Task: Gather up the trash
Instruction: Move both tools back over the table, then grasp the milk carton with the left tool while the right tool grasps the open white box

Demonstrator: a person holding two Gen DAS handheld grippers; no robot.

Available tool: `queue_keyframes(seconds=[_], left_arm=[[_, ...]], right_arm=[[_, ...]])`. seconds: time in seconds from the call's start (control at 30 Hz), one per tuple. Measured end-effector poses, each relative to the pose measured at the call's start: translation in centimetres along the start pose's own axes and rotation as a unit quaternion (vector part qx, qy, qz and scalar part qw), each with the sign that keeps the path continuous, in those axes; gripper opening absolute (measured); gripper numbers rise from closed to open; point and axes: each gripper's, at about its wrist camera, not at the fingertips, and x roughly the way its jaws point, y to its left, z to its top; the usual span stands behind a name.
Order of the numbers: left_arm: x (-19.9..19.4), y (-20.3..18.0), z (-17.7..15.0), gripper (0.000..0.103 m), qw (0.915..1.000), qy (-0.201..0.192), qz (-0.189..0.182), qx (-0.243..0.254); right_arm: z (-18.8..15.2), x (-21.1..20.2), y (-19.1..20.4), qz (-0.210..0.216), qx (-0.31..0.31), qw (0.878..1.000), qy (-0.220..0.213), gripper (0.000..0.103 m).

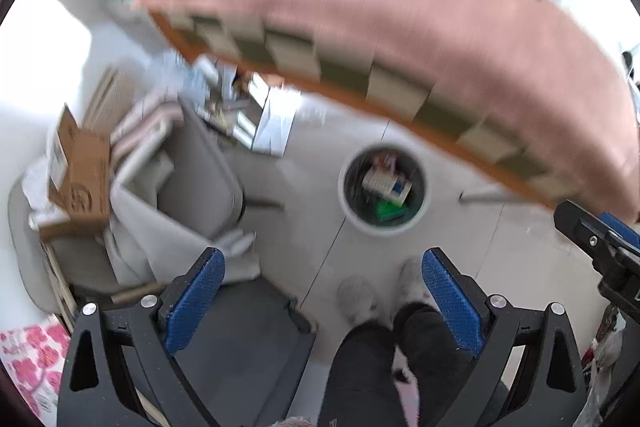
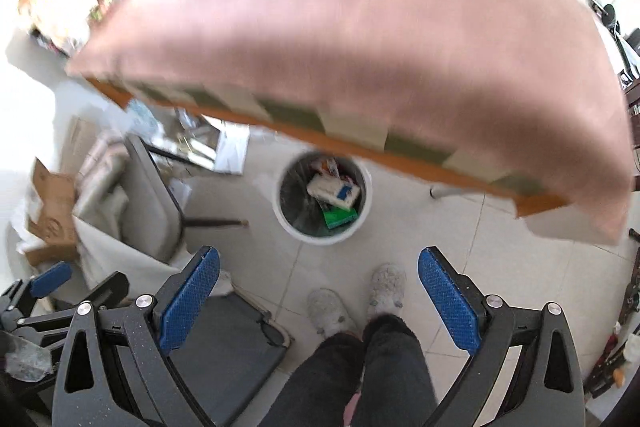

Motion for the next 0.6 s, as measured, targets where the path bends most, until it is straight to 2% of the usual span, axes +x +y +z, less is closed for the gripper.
queue_keyframes(seconds=[0.17, 0.3, 0.43, 0.6], left_arm=[[-5.0, -2.7, 6.5, 0.101, 0.9989, -0.042, -0.019, 0.0], [-7.8, -5.1, 12.8, 0.101, 0.9973, -0.07, -0.02, -0.006], [-9.0, -7.9, 20.3, 0.101, 0.9961, -0.083, -0.02, -0.023], [-7.6, -11.0, 29.9, 0.101, 0.9968, -0.061, -0.023, -0.047]], right_arm=[[6.2, -6.3, -2.8, 0.015, 0.053, 0.998, -0.038, 0.101], [12.8, -10.5, -7.2, 0.006, 0.094, 0.993, -0.072, 0.101], [20.3, -12.0, -11.8, -0.002, 0.127, 0.988, -0.085, 0.101], [31.6, -10.5, -17.6, -0.019, 0.162, 0.983, -0.085, 0.101]])
